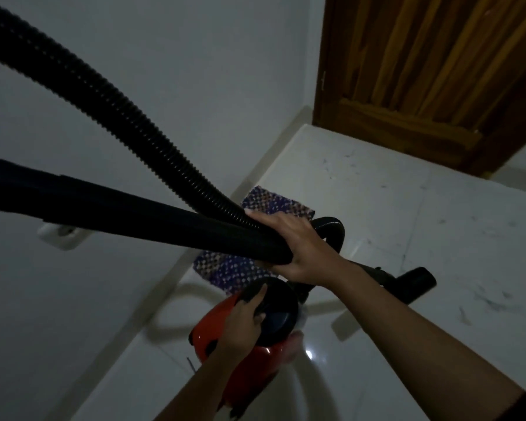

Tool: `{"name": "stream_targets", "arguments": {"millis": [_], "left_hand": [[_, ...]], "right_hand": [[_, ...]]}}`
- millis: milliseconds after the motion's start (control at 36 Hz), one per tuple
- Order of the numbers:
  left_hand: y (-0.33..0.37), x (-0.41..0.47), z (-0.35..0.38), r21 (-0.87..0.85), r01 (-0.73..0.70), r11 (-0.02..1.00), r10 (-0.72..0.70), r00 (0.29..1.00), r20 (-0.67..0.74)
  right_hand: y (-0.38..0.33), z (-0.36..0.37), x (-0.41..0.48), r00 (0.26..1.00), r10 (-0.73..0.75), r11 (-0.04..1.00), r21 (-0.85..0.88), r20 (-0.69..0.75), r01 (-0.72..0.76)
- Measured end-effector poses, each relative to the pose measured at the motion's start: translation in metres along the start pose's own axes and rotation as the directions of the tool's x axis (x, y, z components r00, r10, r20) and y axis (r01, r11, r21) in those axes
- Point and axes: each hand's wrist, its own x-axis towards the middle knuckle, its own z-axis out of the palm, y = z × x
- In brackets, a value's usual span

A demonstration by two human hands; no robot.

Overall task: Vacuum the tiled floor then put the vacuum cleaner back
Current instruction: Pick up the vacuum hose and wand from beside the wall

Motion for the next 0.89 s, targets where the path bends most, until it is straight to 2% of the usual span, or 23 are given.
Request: {"name": "stream_targets", "arguments": {"millis": [222, 333, 500, 639, 806, 889], "left_hand": [[-0.112, -0.001, 0.066, -0.255, 0.015, 0.967, -0.027, 0.999, -0.043], [-0.159, 0.014, 0.087, -0.302, 0.027, 0.953, -0.055, 0.995, -0.087], [-0.206, 0.036, 0.104, -0.264, -0.001, 0.965, -0.043, 0.986, -0.159], [-0.239, 0.050, 0.111, -0.226, -0.062, 0.972, 0.004, 0.968, -0.251], [-0.249, 0.049, 0.107, -0.163, -0.129, 0.978, 0.109, 0.986, -0.125], [-0.256, 0.047, 0.108, -0.145, -0.121, 0.982, 0.102, 0.986, -0.131]], "right_hand": [[0.035, 0.129, -0.025, 0.999, 0.020, 1.000, 0.022, -0.047, -0.019], [0.045, 0.176, -0.024, 0.999, 0.001, 0.995, 0.099, -0.043, 0.003], [0.048, 0.230, -0.022, 0.999, -0.037, 0.978, 0.204, 0.030, 0.030], [0.058, 0.270, -0.023, 0.995, -0.095, 0.966, 0.244, 0.019, 0.087], [0.051, 0.302, -0.011, 0.995, -0.092, 0.959, 0.273, 0.031, 0.080], [0.048, 0.310, -0.009, 0.997, -0.079, 0.955, 0.288, 0.019, 0.070]]}}
